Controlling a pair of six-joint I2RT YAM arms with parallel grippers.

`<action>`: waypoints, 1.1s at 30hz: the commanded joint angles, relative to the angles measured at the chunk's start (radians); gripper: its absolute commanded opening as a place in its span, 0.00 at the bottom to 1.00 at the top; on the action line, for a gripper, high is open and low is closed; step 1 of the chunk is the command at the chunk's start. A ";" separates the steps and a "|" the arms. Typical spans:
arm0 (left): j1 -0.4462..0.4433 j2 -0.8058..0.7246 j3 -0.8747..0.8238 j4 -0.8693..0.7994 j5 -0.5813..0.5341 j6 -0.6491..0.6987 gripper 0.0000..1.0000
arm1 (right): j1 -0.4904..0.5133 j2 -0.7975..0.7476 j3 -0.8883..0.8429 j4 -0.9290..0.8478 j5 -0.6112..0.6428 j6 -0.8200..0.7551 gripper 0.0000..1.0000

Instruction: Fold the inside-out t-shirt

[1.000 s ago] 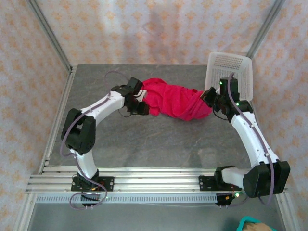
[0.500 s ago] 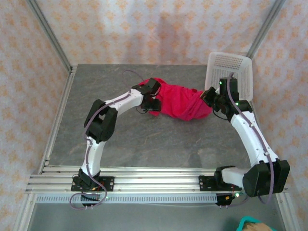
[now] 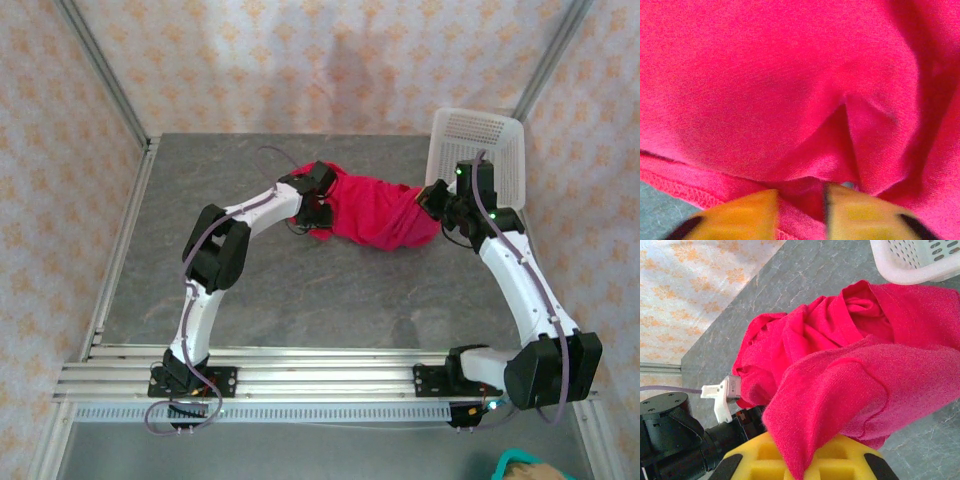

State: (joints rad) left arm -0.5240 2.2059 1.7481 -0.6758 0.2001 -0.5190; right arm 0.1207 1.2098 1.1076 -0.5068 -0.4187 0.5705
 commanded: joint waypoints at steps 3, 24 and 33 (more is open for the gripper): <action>-0.004 -0.033 0.012 -0.054 -0.033 0.000 0.44 | -0.008 0.005 -0.007 0.039 -0.011 -0.014 0.00; -0.010 -0.168 0.121 -0.230 -0.156 0.140 0.00 | -0.039 0.051 0.079 0.019 0.009 -0.019 0.00; 0.265 -0.632 0.111 -0.159 -0.132 0.285 0.00 | -0.141 0.046 0.322 -0.070 0.014 -0.005 0.00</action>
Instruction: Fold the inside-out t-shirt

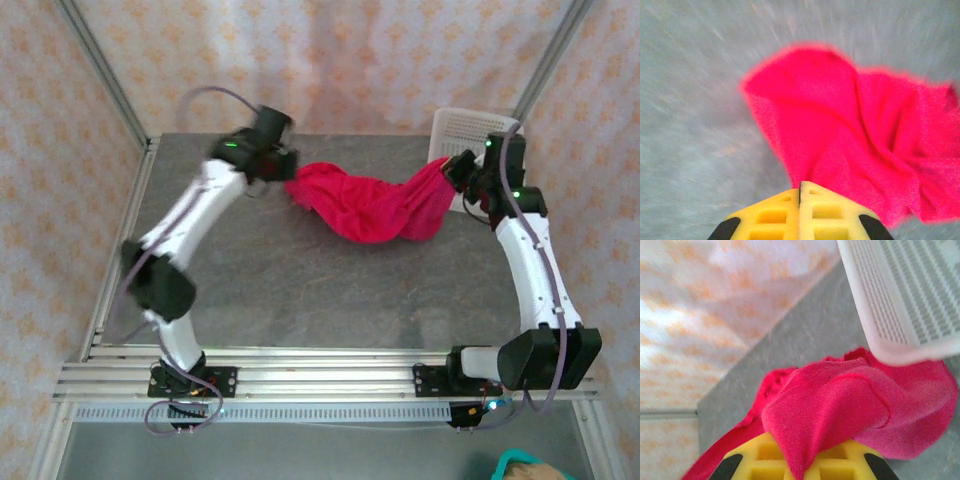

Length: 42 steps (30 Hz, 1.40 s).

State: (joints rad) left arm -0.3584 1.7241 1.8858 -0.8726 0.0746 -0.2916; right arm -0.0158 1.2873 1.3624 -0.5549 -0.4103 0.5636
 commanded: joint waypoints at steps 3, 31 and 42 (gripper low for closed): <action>0.159 -0.253 -0.102 0.132 0.031 0.047 0.00 | -0.004 -0.040 0.093 -0.005 -0.054 0.044 0.00; 0.524 -0.160 0.059 0.285 0.464 -0.215 0.00 | -0.004 -0.023 0.296 0.123 -0.140 0.138 0.00; 0.487 -0.103 0.055 0.382 0.530 -0.149 0.00 | 0.019 0.069 0.275 0.347 -0.234 0.129 0.00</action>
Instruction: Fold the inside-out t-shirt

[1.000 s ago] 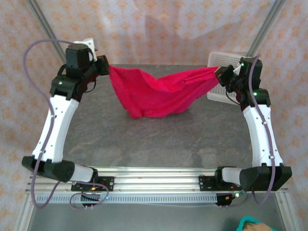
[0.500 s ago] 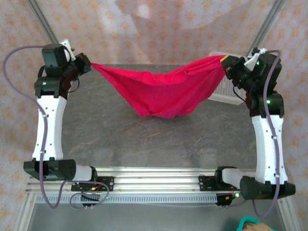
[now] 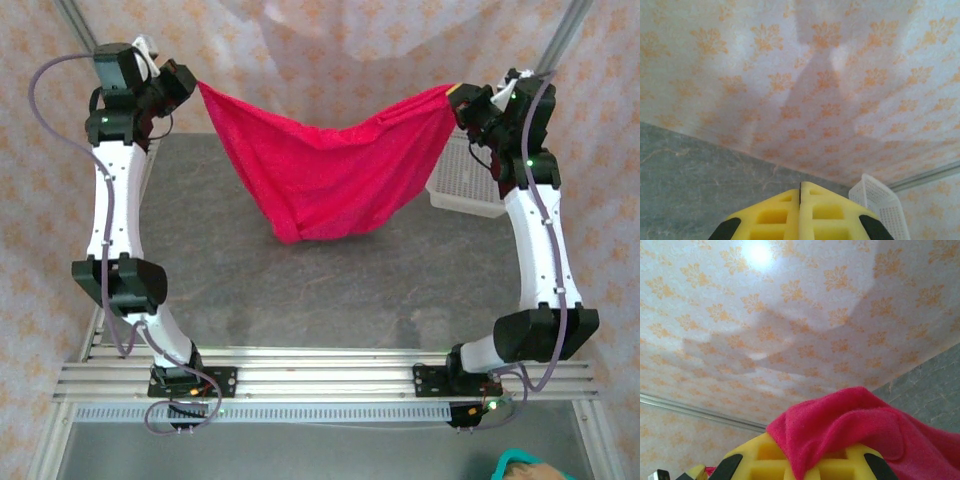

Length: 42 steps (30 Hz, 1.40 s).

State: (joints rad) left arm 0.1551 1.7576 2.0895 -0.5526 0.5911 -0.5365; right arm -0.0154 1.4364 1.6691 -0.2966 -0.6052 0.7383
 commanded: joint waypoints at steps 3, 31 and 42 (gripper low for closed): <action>-0.090 -0.271 -0.470 0.098 -0.062 0.188 0.00 | 0.074 -0.196 -0.324 0.103 -0.022 -0.095 0.00; -0.550 -0.192 -0.913 0.128 -0.344 0.050 0.64 | 0.380 -0.266 -0.849 -0.190 0.357 -0.155 0.54; -0.700 0.014 -0.775 0.127 -0.256 0.149 0.51 | 0.425 -0.087 -0.814 -0.213 0.488 -0.168 0.54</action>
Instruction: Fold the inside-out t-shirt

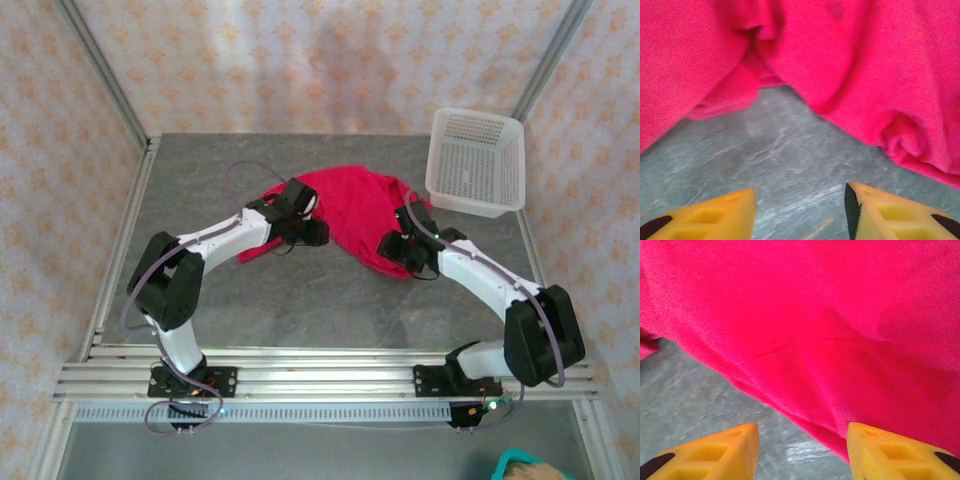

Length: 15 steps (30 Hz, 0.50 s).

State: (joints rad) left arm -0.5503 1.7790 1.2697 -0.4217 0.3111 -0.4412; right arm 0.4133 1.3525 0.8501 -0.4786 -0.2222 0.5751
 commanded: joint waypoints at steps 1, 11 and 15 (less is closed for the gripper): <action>0.006 -0.010 0.041 -0.008 0.022 0.063 0.51 | -0.007 0.001 0.004 -0.029 0.113 -0.011 0.57; -0.011 -0.041 0.015 -0.018 0.073 0.166 0.51 | -0.087 0.063 -0.013 -0.034 0.079 -0.028 0.62; -0.028 -0.046 0.036 -0.048 0.125 0.286 0.53 | -0.116 0.065 -0.037 -0.014 0.050 -0.048 0.45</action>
State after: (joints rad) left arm -0.5591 1.7771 1.2881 -0.4297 0.3782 -0.2821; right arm 0.3187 1.4212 0.8387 -0.4858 -0.1753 0.5575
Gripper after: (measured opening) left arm 0.530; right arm 0.503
